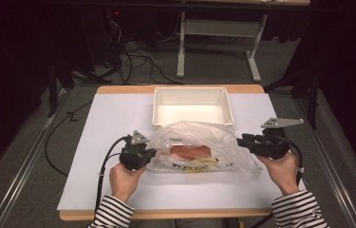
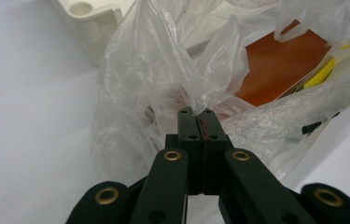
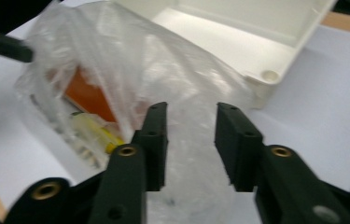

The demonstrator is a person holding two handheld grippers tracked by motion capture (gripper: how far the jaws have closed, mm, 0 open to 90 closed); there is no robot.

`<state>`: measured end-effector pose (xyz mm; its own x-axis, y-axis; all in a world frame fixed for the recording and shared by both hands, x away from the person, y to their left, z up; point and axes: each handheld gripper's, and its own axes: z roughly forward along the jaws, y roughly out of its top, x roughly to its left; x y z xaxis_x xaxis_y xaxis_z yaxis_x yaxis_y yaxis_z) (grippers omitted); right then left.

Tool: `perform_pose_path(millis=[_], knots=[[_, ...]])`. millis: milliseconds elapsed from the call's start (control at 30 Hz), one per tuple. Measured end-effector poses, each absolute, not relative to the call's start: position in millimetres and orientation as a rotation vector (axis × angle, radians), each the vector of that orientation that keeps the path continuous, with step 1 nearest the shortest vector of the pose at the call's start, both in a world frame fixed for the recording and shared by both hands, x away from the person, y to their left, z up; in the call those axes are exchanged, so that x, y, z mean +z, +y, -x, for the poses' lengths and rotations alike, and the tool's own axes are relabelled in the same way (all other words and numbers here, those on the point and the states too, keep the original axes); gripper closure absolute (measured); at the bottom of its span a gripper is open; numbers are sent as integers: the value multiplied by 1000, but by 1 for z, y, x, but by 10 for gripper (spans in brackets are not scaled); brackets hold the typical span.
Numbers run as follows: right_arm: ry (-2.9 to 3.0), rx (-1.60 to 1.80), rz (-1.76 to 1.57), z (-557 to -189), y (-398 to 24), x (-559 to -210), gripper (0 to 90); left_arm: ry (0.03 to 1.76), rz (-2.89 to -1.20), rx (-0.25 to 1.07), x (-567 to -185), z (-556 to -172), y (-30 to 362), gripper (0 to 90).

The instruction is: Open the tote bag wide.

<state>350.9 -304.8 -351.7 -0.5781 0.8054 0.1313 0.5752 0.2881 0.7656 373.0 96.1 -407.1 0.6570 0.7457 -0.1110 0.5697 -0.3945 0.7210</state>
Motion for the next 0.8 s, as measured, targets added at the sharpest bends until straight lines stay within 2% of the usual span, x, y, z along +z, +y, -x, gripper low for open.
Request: perform_pose_path(millis=[100, 267, 467, 567, 800], knots=[[2352, 1191, -1173, -344, -288, -351, 789, 1019, -2113, 283, -409, -375, 93, 900], [2481, 1146, -1112, -347, -259, -367, 854, 1019, -2116, 280, -409, -375, 92, 900], [2536, 982, -1107, -363, -237, -391, 858, 1023, -2120, 304, -409, -375, 94, 900], [2523, 844, -1142, -379, -233, -405, 833, 1027, -2127, 334, -409, -373, 98, 900], [2526, 741, -1267, -407, -236, -425, 852, 1114, -2146, 333, -424, -373, 121, 900]])
